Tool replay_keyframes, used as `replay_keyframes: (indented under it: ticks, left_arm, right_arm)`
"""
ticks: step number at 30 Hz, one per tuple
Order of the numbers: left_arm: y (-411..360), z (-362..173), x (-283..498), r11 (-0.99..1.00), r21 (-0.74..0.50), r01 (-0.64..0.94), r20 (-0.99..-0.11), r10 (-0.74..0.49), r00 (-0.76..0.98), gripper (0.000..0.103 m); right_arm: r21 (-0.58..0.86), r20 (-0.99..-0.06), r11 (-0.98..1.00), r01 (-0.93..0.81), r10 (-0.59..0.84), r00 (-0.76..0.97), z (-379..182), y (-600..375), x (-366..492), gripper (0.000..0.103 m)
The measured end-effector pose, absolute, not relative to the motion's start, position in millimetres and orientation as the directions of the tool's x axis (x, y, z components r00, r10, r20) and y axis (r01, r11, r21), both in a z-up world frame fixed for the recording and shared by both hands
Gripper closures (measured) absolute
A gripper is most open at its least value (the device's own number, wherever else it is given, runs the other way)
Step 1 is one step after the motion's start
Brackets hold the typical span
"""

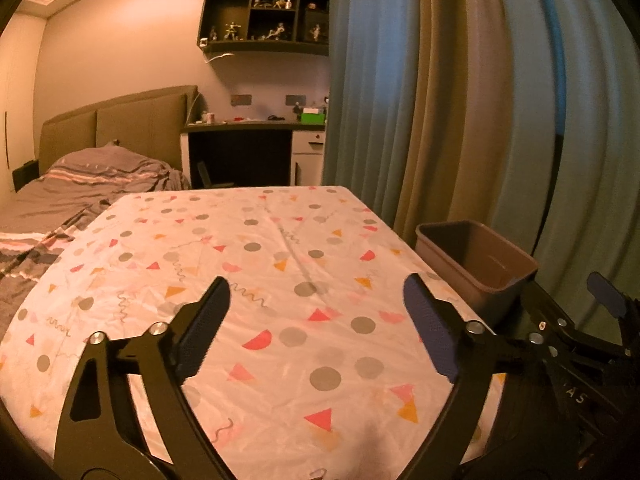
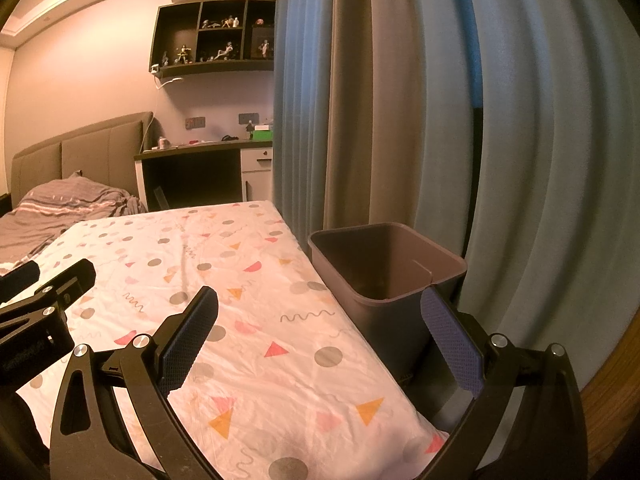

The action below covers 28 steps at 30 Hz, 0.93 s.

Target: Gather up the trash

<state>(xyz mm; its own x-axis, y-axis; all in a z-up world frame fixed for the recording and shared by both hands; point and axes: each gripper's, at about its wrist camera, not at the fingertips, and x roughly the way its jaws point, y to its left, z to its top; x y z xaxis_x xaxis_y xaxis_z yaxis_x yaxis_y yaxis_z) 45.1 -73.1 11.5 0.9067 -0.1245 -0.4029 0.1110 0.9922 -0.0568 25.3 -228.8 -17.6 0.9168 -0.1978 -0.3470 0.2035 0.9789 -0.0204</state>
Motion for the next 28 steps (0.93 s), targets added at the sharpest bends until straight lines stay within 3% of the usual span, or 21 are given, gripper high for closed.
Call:
replay_keyframes:
  ticks: [20, 28]
  left_arm:
    - [-75.5, 12.2, 42.2, 0.991, -0.051, 0.120, -0.399, -0.131, 0.908, 0.022]
    - [-73.8, 14.9, 41.3, 0.993, -0.047, 0.104, -0.394, -0.114, 0.912, 0.014]
  right_arm:
    - [-0.020, -0.345, 0.979, 0.204, -0.198, 0.917, -17.2, -230.0, 25.5, 0.006]
    - [-0.013, -0.340, 0.978, 0.209, -0.201, 0.919, -12.3, -227.1, 26.2, 0.006]
